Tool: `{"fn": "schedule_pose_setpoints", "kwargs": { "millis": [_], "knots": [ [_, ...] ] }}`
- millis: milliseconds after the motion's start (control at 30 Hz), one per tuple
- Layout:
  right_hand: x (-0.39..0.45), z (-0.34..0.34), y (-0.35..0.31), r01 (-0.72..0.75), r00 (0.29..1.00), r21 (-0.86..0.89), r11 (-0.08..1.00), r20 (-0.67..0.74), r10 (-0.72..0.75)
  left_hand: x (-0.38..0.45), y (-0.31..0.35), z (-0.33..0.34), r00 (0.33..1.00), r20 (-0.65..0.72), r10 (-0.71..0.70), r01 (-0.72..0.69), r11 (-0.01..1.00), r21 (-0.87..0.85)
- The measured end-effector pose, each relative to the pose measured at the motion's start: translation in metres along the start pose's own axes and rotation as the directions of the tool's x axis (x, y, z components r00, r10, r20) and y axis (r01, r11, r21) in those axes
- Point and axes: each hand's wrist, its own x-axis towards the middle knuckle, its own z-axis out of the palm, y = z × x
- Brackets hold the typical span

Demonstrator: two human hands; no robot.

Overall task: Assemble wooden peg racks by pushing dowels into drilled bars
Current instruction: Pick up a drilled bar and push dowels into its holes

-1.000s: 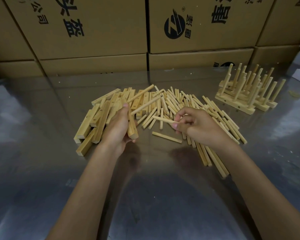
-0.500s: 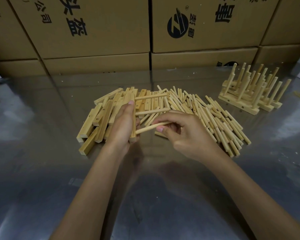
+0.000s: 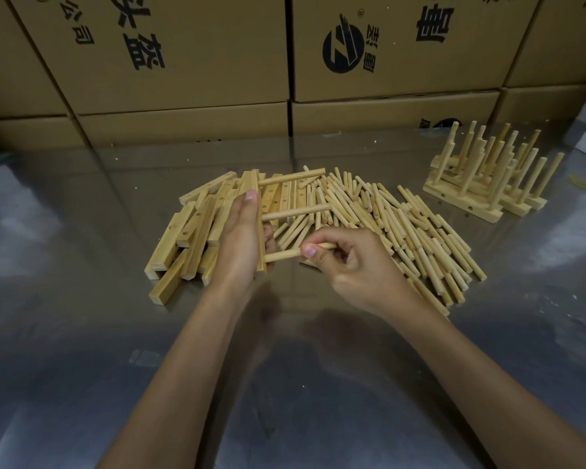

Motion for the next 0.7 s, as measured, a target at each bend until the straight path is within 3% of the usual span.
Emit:
{"fn": "schedule_pose_setpoints", "kwargs": {
  "millis": [133,200,267,333,433,567,700],
  "knots": [
    [0.004,-0.007,-0.001,-0.075,0.997,0.048,0.996,0.029,0.073,0.0,-0.001,0.003,0.998,-0.023,0.052,-0.05,0.996,0.068],
    [0.006,-0.01,-0.004,-0.176,0.984,0.207,0.962,0.06,0.167,-0.001,-0.002,0.004,0.994,-0.057,0.097,-0.091,0.991,0.099],
    [0.007,-0.012,-0.004,-0.293,0.956,0.464,0.836,0.125,0.266,-0.002,-0.001,0.004,0.989,-0.091,0.121,-0.11,0.987,0.114],
    [0.007,-0.013,-0.003,-0.373,0.927,0.581,0.723,0.197,0.32,-0.002,-0.001,0.003,0.986,-0.125,0.107,-0.095,0.991,0.095],
    [0.004,-0.004,-0.003,-0.42,0.906,0.418,0.806,0.237,0.35,-0.001,-0.001,0.0,0.991,-0.105,0.089,-0.088,0.996,0.013],
    [0.005,0.007,-0.004,-0.299,0.952,0.297,0.907,0.027,0.305,-0.001,-0.004,0.004,0.995,-0.044,0.089,-0.091,0.995,-0.042],
    [0.009,-0.003,0.0,-0.3,0.94,0.302,0.905,-0.069,0.335,-0.002,-0.006,0.009,0.997,0.024,0.076,-0.073,0.992,-0.104]
  ]
}}
